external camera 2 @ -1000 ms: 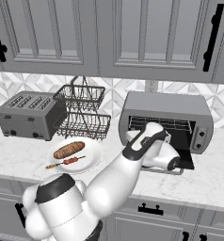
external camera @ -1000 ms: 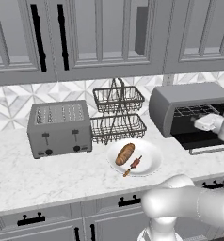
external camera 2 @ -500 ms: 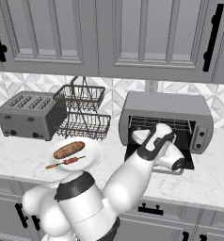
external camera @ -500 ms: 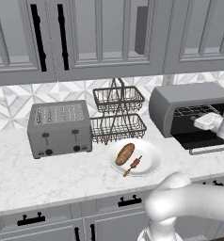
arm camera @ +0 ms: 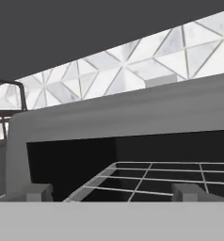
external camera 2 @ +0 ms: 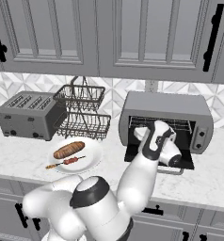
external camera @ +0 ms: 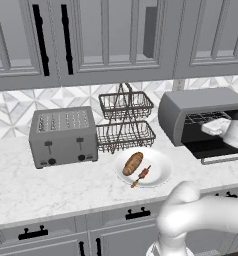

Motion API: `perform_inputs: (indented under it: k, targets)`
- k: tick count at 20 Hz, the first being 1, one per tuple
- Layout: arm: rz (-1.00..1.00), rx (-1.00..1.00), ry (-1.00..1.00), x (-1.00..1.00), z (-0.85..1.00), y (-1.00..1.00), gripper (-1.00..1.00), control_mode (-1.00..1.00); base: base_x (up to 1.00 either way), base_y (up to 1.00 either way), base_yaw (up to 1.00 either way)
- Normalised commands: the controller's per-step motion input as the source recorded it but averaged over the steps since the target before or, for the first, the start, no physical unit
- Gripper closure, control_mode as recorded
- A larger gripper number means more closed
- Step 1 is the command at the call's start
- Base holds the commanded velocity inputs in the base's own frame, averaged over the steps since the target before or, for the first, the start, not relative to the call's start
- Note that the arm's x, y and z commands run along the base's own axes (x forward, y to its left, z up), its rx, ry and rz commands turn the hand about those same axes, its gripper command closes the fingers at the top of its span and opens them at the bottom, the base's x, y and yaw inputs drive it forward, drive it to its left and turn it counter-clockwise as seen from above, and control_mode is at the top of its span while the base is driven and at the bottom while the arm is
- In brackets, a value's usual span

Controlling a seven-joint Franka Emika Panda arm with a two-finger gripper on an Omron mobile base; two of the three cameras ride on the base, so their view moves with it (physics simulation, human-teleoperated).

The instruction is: Pick up the kebab skewer and baguette bread, and place them inside the toaster oven. Close the toaster oven door and start by setting the timer.

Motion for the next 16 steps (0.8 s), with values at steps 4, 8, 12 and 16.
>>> perform_inputs:
  k: [4, 8, 12, 16]
  targets:
    - [-0.11, -0.02, 0.00, 0.33, -0.11, 0.00, -1.00, -1.00, 0.00, 0.00, 0.00]
    - [-0.08, -0.06, 0.08, 0.39, -0.39, 0.00, -1.00, -1.00, 0.00, 0.00, 0.00]
    - [-0.02, -0.04, 0.02, 0.35, -0.21, 0.00, -1.00, -1.00, 0.00, 0.00, 0.00]
    - [-0.01, -0.03, 0.00, 0.21, -0.13, -0.03, -1.00, -1.00, 0.00, 0.00, 0.00]
